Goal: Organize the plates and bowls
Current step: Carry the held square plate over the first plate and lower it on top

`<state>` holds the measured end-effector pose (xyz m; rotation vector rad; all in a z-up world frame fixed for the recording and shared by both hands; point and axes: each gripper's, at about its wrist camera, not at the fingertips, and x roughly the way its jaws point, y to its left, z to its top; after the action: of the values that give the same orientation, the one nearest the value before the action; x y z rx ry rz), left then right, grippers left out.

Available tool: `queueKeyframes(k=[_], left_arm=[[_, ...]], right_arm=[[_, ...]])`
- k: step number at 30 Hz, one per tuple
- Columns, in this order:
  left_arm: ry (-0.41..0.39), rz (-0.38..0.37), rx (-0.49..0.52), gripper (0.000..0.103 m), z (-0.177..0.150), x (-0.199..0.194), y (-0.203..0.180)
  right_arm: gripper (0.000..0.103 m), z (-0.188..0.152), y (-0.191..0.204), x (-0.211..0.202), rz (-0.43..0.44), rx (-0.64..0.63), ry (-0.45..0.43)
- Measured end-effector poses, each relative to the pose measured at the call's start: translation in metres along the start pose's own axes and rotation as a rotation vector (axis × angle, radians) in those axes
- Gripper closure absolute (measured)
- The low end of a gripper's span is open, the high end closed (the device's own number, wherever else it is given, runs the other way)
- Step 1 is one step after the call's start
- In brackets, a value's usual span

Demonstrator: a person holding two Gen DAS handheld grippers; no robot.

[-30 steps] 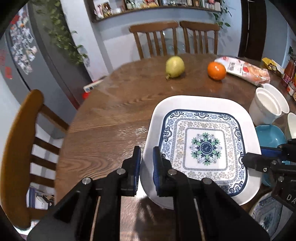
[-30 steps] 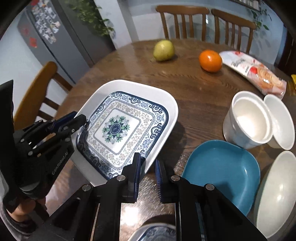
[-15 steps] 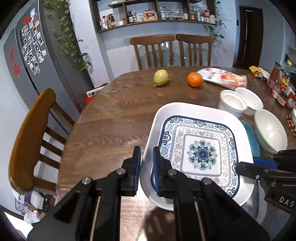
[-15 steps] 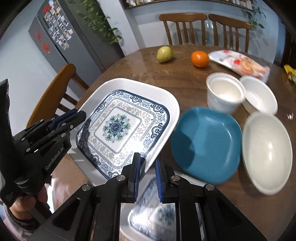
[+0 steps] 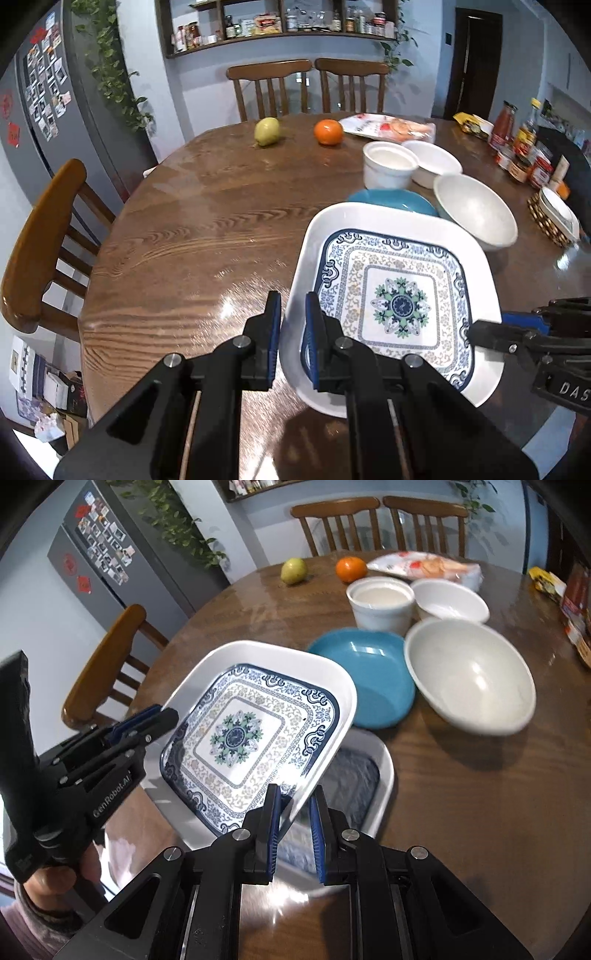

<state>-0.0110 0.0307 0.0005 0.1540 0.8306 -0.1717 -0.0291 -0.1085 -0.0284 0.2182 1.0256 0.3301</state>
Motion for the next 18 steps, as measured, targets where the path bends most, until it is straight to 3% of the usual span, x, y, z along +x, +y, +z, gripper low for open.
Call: queueKeyframes(k=[8,18], left_arm=[[0.055,-0.029,0.018,0.092,-0.021,0.002,-0.010],[0.156,-0.055,0.009,0.092,-0.037,0.034,-0.023]], right_arm=[[0.086,-0.028,-0.010,0.008,0.011,0.034,0.070],[0.086,-0.031,-0.022,0.024,-0.034,0.044,0.099]])
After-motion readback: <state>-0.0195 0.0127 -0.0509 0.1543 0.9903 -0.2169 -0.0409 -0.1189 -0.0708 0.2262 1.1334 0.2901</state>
